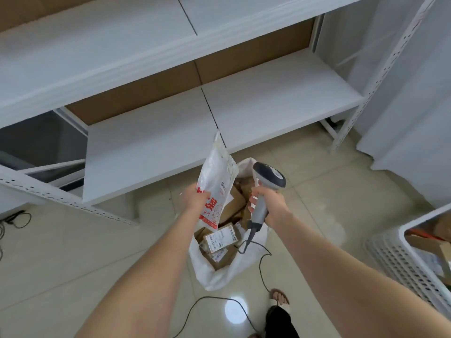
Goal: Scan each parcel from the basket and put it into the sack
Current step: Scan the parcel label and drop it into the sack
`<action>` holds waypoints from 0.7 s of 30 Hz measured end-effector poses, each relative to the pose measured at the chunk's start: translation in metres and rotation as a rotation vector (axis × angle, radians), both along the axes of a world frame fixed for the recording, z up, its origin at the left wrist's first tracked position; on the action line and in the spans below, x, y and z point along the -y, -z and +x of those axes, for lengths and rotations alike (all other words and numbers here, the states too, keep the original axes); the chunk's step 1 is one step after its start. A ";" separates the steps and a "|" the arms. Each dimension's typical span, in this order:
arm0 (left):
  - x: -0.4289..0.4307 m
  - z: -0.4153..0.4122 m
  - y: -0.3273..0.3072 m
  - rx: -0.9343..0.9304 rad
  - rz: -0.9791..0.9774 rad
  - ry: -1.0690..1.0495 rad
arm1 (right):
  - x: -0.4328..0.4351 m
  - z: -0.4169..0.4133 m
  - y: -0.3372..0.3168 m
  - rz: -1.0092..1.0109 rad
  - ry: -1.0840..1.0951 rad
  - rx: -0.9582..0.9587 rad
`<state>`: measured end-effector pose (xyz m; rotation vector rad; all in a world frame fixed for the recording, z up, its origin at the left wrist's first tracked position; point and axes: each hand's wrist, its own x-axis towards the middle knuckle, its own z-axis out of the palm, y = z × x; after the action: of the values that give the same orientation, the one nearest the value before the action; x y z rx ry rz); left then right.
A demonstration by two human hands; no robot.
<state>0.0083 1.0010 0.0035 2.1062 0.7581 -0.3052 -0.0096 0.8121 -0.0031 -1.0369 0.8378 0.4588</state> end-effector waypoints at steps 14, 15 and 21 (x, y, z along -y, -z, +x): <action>-0.026 0.068 0.261 -0.261 -0.037 0.045 | -0.049 0.070 0.221 -0.045 -0.053 -0.165; -0.031 0.071 0.275 -0.301 -0.006 0.068 | -0.051 0.071 0.231 -0.046 -0.050 -0.161; -0.051 0.079 0.304 -0.376 0.242 0.074 | -0.059 0.069 0.260 -0.069 -0.035 -0.176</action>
<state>0.0877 1.0525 -0.3000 2.3398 0.9747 -0.6938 0.0592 0.8707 -0.2629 -1.0874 0.9987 0.5602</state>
